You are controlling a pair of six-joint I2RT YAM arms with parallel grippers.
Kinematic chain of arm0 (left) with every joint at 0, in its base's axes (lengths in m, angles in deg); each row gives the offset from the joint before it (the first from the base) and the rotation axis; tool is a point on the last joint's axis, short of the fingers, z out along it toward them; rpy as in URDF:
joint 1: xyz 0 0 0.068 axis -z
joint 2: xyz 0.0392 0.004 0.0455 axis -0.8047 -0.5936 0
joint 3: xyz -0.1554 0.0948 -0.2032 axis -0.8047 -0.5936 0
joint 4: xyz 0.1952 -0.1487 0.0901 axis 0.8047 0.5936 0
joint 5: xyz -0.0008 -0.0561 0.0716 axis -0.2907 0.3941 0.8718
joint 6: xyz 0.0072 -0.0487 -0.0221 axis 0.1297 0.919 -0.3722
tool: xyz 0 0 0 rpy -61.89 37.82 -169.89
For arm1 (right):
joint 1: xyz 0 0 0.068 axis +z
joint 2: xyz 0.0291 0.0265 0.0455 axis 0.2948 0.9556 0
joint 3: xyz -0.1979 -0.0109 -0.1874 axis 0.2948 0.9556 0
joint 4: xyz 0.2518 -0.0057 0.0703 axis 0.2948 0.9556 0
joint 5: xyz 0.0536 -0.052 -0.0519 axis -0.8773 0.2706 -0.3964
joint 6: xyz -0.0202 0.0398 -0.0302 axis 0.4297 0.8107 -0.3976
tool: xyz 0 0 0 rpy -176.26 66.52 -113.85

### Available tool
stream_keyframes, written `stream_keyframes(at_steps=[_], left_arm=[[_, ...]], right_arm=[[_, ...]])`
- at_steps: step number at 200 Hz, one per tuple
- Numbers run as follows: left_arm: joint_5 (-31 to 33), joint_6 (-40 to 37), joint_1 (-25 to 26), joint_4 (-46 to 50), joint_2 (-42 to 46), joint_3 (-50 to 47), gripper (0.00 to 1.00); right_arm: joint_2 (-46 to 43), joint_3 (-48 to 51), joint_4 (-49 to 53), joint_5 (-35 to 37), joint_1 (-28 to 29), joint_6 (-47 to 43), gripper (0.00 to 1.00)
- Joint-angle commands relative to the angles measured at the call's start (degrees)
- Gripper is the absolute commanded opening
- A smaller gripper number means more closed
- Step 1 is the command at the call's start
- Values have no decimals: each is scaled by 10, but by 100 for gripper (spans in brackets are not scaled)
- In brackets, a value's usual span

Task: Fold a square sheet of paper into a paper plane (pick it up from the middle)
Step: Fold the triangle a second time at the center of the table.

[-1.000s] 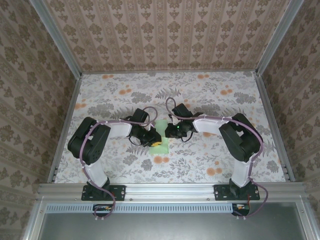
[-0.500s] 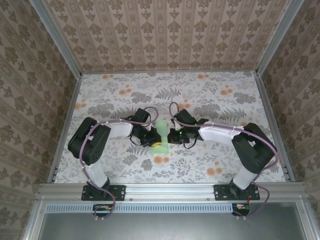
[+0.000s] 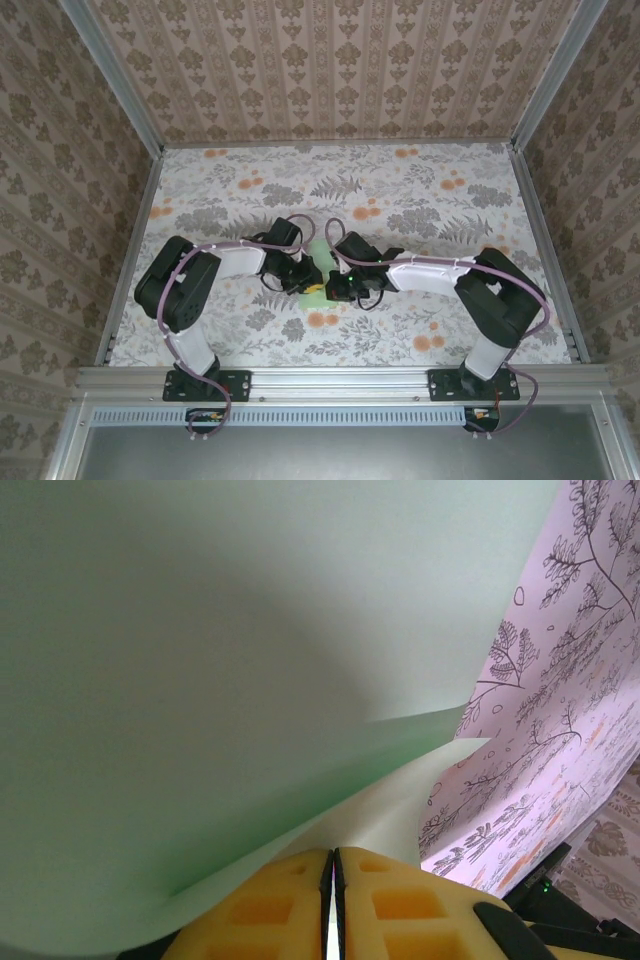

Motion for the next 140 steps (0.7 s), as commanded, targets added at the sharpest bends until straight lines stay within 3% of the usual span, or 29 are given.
stream_keyframes(at_steps=[1, 140], left_arm=[[66, 14, 1, 56, -13, -24, 14], [62, 12, -6, 64, -1, -16, 16]], right_arm=[[20, -20, 0, 15, 5, 4, 3], [46, -43, 58, 59, 8, -20, 3]])
